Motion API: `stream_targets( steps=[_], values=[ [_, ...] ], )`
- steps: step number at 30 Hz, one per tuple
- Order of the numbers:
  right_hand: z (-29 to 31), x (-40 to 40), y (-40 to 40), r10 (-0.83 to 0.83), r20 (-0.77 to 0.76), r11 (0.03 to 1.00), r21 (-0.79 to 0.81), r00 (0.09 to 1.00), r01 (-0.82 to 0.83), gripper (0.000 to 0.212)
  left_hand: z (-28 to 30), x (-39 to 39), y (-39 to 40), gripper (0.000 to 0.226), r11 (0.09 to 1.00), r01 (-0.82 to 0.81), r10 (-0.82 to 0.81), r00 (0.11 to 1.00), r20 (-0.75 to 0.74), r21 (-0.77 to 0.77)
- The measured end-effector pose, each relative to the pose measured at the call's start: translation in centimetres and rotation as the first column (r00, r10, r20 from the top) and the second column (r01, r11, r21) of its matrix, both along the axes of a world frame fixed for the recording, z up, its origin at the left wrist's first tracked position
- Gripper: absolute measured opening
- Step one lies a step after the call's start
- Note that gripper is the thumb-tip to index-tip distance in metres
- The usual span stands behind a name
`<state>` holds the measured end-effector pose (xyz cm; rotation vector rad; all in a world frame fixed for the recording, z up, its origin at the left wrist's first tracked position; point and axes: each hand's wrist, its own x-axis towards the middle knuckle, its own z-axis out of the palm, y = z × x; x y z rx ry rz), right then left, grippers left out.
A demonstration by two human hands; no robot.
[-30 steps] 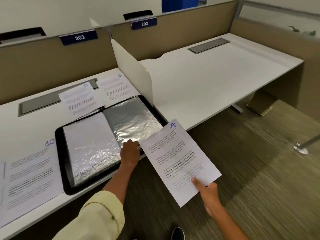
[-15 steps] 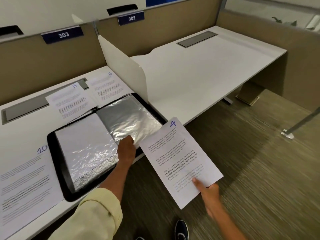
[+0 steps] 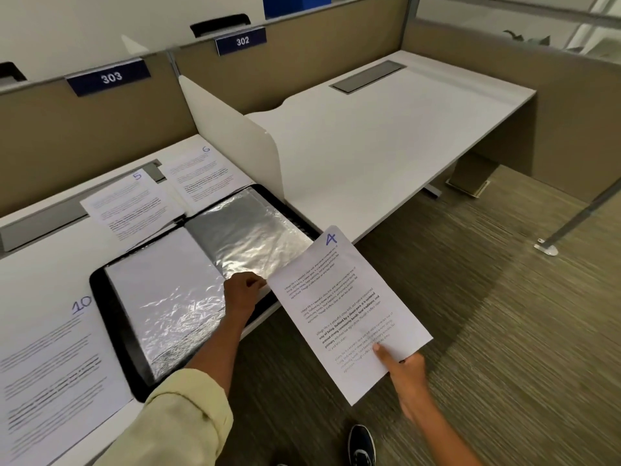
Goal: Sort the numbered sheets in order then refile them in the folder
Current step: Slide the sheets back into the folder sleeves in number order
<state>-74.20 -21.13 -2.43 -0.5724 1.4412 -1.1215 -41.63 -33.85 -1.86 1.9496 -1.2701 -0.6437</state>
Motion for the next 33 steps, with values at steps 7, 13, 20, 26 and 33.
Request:
stream_targets(
  steps=[7,13,20,26,33],
  values=[
    [-0.1,0.5,0.6,-0.05,-0.001,0.999,-0.004,0.999,0.05,0.035,0.4,0.7,-0.4,0.014,0.995,0.082,-0.081,0.996,-0.028,0.05],
    [0.1,0.8,1.5,-0.068,0.001,0.997,-0.027,0.998,0.068,0.036,0.3,0.1,-0.7,0.014,0.999,-0.023,0.021,0.998,0.057,0.034],
    [0.1,1.3,2.8,-0.095,-0.048,0.995,-0.035,0.994,0.093,0.029,-0.1,-1.1,0.0,0.012,0.998,-0.017,0.028,0.979,0.203,-0.054],
    [0.1,2.8,3.3,-0.133,-0.089,0.99,-0.062,0.987,0.128,0.03,0.2,-2.4,1.0,0.014,0.991,0.055,-0.02,0.959,0.281,-0.118],
    [0.1,5.7,3.3,-0.123,-0.152,0.992,-0.06,0.981,0.115,0.027,0.3,-2.5,1.3,0.011,0.989,0.063,-0.024,0.961,0.276,-0.132]
  ],
)
